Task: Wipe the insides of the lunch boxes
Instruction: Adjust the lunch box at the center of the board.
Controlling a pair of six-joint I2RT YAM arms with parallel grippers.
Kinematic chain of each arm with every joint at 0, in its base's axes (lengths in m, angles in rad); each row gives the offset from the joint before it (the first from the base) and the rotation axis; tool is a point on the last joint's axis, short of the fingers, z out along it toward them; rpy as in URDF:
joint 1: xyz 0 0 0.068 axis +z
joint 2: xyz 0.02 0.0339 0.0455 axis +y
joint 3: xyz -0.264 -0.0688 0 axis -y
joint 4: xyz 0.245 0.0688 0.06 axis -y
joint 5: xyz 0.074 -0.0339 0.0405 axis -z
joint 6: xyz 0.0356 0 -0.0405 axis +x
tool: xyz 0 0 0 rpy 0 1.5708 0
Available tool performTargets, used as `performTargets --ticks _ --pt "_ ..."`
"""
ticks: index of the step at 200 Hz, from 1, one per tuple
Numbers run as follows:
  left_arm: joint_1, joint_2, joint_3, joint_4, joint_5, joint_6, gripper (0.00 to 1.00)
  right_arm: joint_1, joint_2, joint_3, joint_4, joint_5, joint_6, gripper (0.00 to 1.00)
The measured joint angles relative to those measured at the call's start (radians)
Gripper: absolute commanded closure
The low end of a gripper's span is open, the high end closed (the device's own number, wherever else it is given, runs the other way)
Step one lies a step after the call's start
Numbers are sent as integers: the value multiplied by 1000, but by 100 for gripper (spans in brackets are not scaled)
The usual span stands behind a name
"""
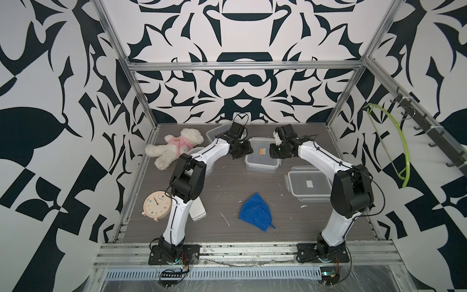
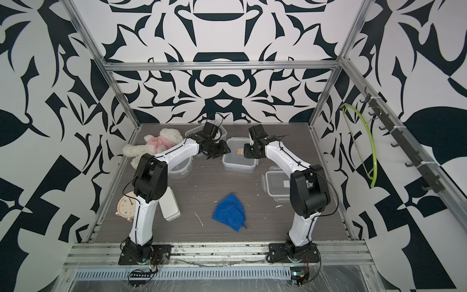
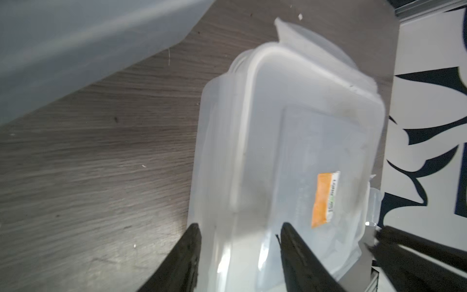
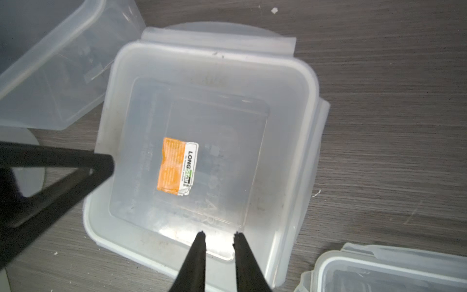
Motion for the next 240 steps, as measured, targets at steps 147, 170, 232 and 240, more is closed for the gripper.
performTargets --ticks 147,170,232,240 --pt "4 -11 -235 425 187 -177 46 -17 145 114 -51 -2 -42 90" --pt "15 8 -253 520 216 -241 47 -27 140 87 -15 -27 -38 91" --pt "16 77 -307 831 278 -410 50 -43 117 22 70 -77 -16 93" --pt "18 82 -316 865 281 -430 51 -47 115 15 82 -82 -13 93"
